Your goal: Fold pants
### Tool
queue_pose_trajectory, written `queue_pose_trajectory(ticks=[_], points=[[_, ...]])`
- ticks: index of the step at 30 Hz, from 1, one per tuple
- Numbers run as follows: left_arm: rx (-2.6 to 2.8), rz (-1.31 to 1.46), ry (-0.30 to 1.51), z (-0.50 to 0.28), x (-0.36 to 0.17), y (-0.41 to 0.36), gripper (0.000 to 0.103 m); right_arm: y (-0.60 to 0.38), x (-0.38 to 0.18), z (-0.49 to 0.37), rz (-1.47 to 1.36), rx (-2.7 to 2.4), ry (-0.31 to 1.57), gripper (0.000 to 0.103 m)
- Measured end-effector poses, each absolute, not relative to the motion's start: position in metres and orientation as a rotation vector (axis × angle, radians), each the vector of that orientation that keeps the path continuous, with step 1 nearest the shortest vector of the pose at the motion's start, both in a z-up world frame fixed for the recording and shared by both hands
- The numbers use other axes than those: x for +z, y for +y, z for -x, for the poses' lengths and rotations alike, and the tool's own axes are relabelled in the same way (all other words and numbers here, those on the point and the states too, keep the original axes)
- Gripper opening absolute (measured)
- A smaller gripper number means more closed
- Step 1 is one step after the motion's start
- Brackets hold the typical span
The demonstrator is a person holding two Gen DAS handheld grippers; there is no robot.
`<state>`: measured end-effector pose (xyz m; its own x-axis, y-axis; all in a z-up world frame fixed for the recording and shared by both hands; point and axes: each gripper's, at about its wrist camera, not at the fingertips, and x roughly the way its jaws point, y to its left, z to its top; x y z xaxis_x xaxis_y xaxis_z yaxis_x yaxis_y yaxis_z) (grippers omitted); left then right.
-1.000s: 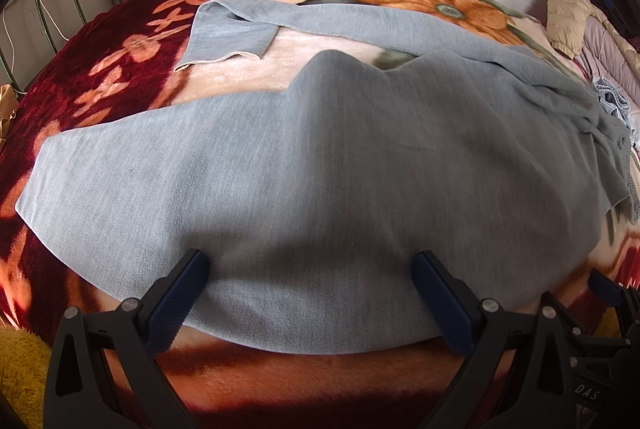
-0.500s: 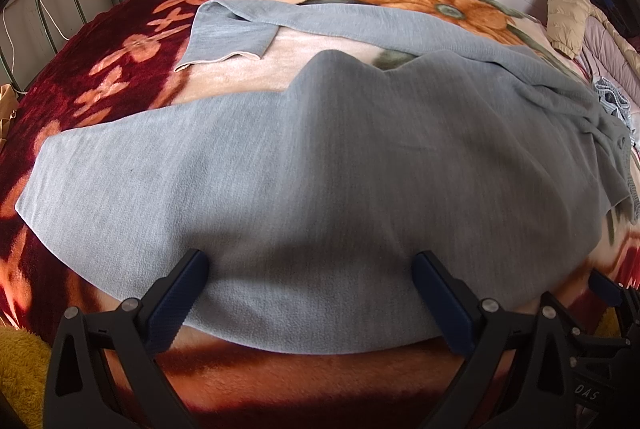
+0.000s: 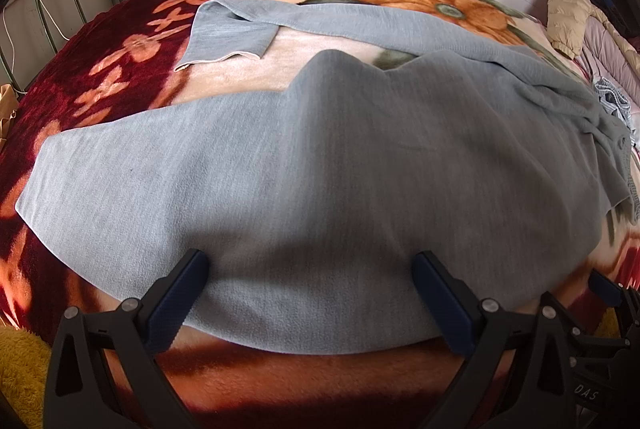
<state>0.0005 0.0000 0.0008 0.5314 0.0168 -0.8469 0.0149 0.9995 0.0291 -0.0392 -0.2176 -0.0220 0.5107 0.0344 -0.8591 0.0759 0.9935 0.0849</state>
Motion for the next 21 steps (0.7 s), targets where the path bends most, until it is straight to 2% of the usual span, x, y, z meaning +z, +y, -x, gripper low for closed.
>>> queue_pose_trajectory(ticks=[10, 13, 15, 21], points=[[-0.017, -0.046, 1.0, -0.001, 0.002, 0.001, 0.103, -0.223, -0.015, 0.038, -0.158, 0.008, 1.079, 0.103], [-0.023, -0.057, 1.002, -0.001, 0.005, 0.0, 0.103, -0.237, -0.006, 0.036, -0.219, 0.03, 1.104, 0.096], [-0.025, -0.057, 1.009, -0.002, 0.006, 0.0, 0.103, -0.258, 0.005, 0.032, -0.317, 0.051, 1.126, 0.086], [-0.022, -0.069, 1.034, -0.001, 0.018, 0.002, 0.103, -0.319, 0.046, 0.033, -0.364, -0.004, 1.058, 0.084]])
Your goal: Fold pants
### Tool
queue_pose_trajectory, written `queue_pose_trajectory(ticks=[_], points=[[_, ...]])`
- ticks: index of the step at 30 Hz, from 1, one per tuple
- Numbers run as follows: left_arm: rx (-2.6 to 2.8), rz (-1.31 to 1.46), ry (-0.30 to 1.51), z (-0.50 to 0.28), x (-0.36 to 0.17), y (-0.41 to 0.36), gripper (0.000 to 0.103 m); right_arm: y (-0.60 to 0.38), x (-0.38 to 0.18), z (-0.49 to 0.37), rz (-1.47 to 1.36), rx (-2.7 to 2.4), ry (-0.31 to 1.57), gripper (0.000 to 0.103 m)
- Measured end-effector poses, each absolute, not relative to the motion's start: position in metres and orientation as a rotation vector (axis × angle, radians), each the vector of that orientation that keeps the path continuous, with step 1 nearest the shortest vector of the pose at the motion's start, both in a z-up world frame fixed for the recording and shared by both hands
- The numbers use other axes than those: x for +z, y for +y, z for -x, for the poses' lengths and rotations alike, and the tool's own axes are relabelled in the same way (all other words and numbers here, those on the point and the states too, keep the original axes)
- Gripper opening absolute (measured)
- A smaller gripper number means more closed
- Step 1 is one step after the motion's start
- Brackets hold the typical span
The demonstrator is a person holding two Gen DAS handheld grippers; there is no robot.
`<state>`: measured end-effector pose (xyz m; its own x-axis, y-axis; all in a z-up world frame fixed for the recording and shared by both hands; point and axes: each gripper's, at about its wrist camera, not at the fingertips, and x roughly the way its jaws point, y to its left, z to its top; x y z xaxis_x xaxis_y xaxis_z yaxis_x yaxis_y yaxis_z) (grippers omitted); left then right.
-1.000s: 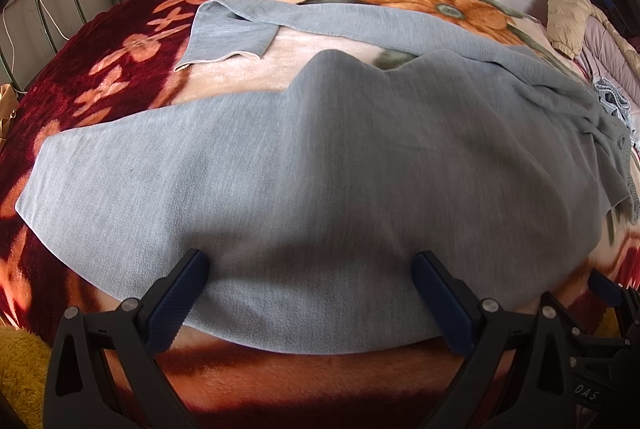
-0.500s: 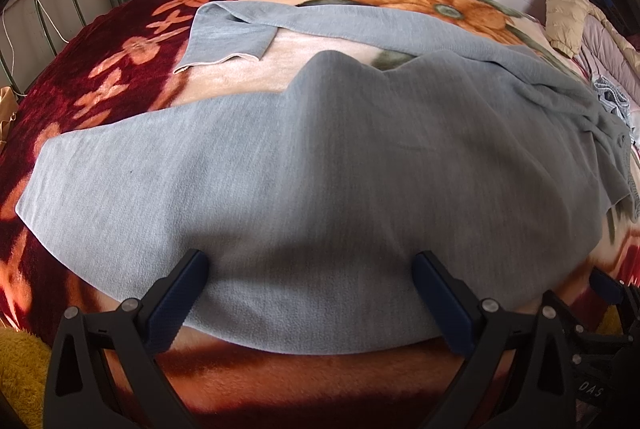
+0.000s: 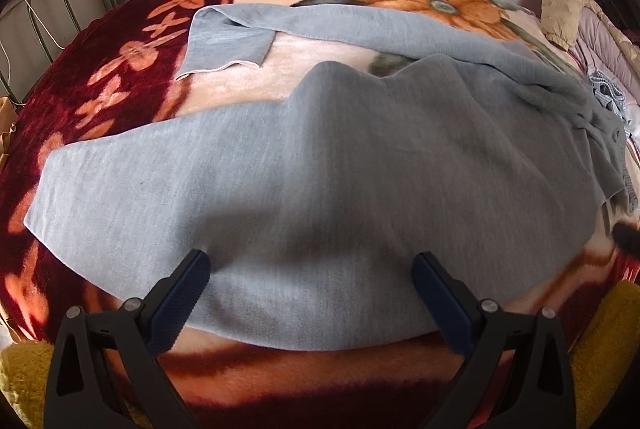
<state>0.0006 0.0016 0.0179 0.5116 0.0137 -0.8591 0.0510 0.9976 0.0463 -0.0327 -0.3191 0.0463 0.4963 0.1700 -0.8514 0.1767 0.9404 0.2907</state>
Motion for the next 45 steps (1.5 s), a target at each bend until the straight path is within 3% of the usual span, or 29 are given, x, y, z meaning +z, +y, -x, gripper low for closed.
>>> queue_pose_trajectory(ticks=[6, 13, 15, 20, 22, 23, 24, 33, 40, 45], points=[[-0.032, -0.072, 1.05, 0.007, 0.029, 0.006, 0.103, -0.395, 0.065, 0.026, -0.29, -0.166, 1.0, 0.084], [-0.04, -0.024, 1.088, 0.014, 0.034, 0.009, 0.103, -0.472, 0.03, 0.009, -0.347, -0.315, 1.048, 0.083], [-0.03, -0.031, 1.088, 0.013, 0.034, 0.008, 0.103, -0.487, 0.016, -0.001, -0.401, -0.318, 1.063, 0.074], [-0.017, -0.017, 1.11, 0.01, 0.033, 0.008, 0.102, -0.505, 0.002, -0.012, -0.55, -0.274, 1.055, 0.066], [-0.013, -0.013, 1.115, 0.009, 0.033, 0.008, 0.102, -0.502, 0.003, -0.021, -0.54, -0.218, 1.055, 0.049], [-0.013, -0.011, 1.117, 0.008, 0.033, 0.007, 0.102, -0.499, 0.005, -0.025, -0.514, -0.201, 1.058, 0.024], [-0.014, -0.009, 1.122, 0.007, 0.033, 0.006, 0.102, -0.497, 0.007, -0.027, -0.493, -0.192, 1.066, 0.011], [-0.022, -0.014, 1.124, 0.003, 0.038, -0.003, 0.102, -0.555, 0.071, -0.021, -0.417, -0.318, 0.967, 0.01], [0.0, -0.049, 1.134, -0.001, 0.03, 0.0, 0.102, -0.566, 0.022, -0.028, -0.267, -0.45, 1.103, 0.01], [0.045, -0.06, 1.102, -0.003, 0.039, 0.019, 0.102, -0.557, 0.001, -0.033, -0.172, -0.484, 1.124, 0.021]])
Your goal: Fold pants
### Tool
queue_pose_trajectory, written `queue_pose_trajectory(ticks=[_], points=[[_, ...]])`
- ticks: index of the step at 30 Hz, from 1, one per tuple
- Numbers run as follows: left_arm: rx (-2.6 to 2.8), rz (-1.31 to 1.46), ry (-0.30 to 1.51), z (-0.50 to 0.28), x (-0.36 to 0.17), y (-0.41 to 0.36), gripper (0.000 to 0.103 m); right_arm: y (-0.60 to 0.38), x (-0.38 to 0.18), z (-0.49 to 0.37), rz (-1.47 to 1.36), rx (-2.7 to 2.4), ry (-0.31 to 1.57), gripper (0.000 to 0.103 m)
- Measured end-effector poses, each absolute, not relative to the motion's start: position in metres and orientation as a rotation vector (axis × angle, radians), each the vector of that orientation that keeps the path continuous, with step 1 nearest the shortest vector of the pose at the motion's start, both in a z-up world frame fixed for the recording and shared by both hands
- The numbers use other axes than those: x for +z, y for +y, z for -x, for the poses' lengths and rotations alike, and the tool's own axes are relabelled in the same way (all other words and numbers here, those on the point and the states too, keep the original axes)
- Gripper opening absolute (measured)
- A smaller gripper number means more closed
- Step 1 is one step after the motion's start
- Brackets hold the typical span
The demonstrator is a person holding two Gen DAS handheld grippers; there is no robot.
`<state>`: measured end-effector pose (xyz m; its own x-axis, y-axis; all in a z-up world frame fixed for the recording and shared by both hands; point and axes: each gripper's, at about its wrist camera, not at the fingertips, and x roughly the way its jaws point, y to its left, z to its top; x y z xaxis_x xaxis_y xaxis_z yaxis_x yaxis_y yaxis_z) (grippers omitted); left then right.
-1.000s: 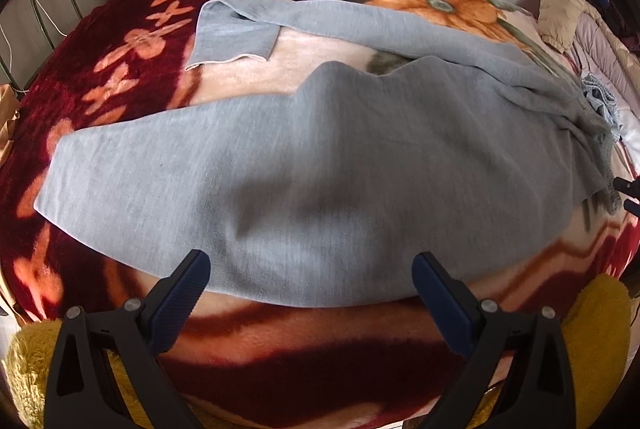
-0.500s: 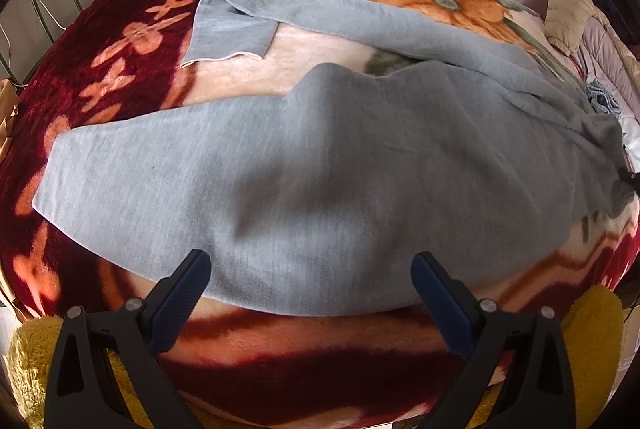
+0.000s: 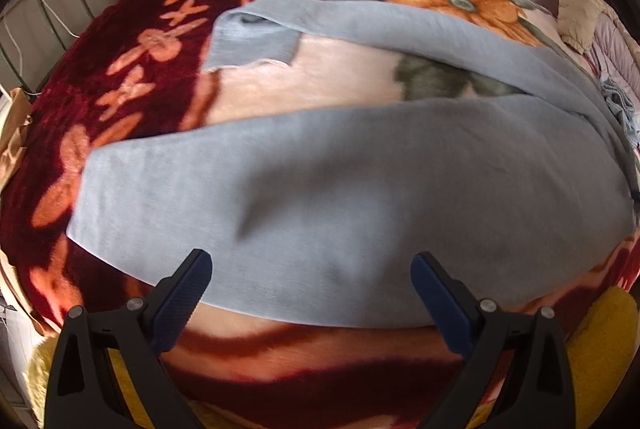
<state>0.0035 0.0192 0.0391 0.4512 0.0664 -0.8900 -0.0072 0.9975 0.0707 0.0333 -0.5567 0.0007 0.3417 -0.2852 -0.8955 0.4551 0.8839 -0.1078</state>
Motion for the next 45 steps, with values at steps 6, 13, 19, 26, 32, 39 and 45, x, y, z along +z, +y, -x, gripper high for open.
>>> queue_pose_trajectory(ticks=[6, 13, 19, 26, 32, 39, 45], points=[[0.116, -0.001, 1.057, -0.03, 0.066, 0.06, 0.102, -0.555, 0.034, -0.033, -0.183, -0.459, 1.093, 0.032], [0.168, 0.031, 1.007, -0.077, 0.095, 0.085, 0.102, -0.553, 0.086, -0.062, -0.199, -0.403, 1.017, 0.05], [0.148, 0.063, 0.986, -0.129, 0.107, 0.074, 0.102, -0.55, 0.083, -0.117, -0.24, -0.316, 1.043, 0.051], [0.047, 0.117, 0.992, -0.196, 0.102, 0.018, 0.102, -0.54, 0.056, -0.173, -0.26, -0.245, 1.097, 0.051], [-0.016, 0.06, 1.0, -0.261, 0.09, -0.024, 0.102, -0.53, 0.04, -0.202, -0.227, -0.23, 1.131, 0.051], [-0.037, 0.196, 1.113, -0.319, 0.05, -0.044, 0.101, -0.522, 0.02, -0.23, -0.151, -0.233, 1.174, 0.056], [-0.016, 0.261, 1.231, -0.339, 0.009, -0.061, 0.097, -0.529, 0.01, -0.24, -0.153, -0.223, 1.176, 0.064]])
